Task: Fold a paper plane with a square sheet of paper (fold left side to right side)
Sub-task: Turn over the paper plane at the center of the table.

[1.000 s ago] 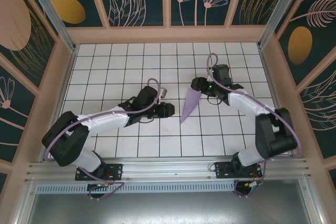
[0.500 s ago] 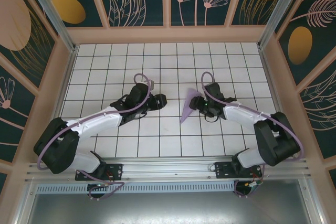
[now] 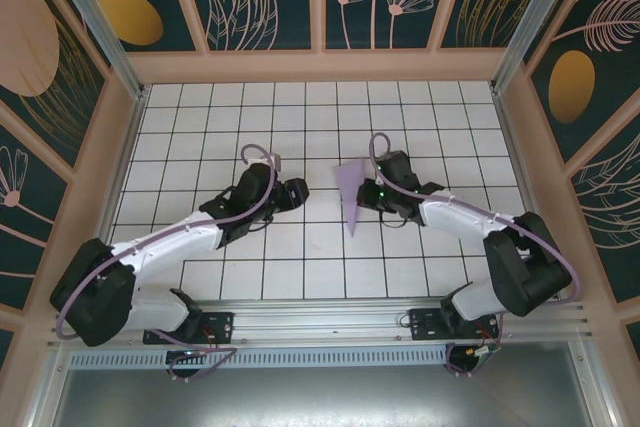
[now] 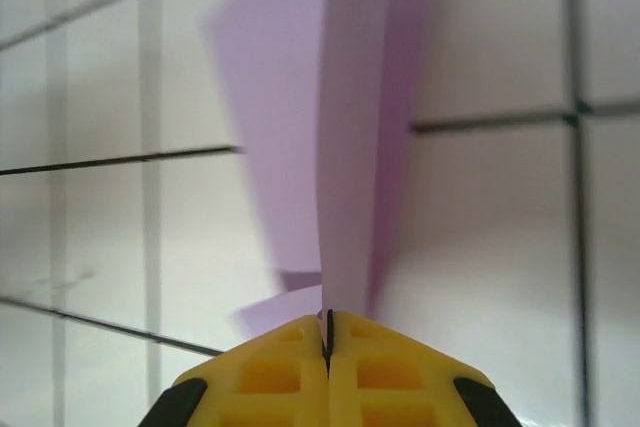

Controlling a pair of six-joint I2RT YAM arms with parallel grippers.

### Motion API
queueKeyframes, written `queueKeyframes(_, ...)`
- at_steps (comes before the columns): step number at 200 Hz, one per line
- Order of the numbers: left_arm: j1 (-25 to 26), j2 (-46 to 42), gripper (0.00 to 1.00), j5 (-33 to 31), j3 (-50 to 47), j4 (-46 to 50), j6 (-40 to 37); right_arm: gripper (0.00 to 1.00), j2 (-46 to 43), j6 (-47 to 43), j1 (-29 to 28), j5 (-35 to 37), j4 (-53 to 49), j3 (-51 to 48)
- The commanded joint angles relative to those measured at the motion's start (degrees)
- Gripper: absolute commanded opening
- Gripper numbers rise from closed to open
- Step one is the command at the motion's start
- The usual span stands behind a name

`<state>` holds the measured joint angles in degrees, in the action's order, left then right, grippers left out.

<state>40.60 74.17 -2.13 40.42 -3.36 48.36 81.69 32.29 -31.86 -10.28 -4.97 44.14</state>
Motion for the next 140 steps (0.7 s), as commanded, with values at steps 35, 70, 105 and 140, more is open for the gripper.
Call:
queueKeyframes(35,-0.26,-10.66,0.58,-6.72,-4.44,3.45,4.18,0.0,1.99,-9.62,-1.42,-17.19,2.61,13.11)
queueKeyframes(70,-0.27,-15.03,0.59,-8.23,-6.72,5.13,4.07,0.0,6.55,-5.71,0.17,-23.03,9.6,8.95)
queueKeyframes(105,-0.27,-16.43,0.6,-9.39,-8.22,5.01,3.65,0.0,13.1,-3.36,4.84,-23.15,11.54,3.17)
queueKeyframes(140,-0.26,-15.06,0.61,-8.88,-8.19,4.27,3.38,0.0,13.47,-4.41,6.48,-18.57,11.0,-0.02)
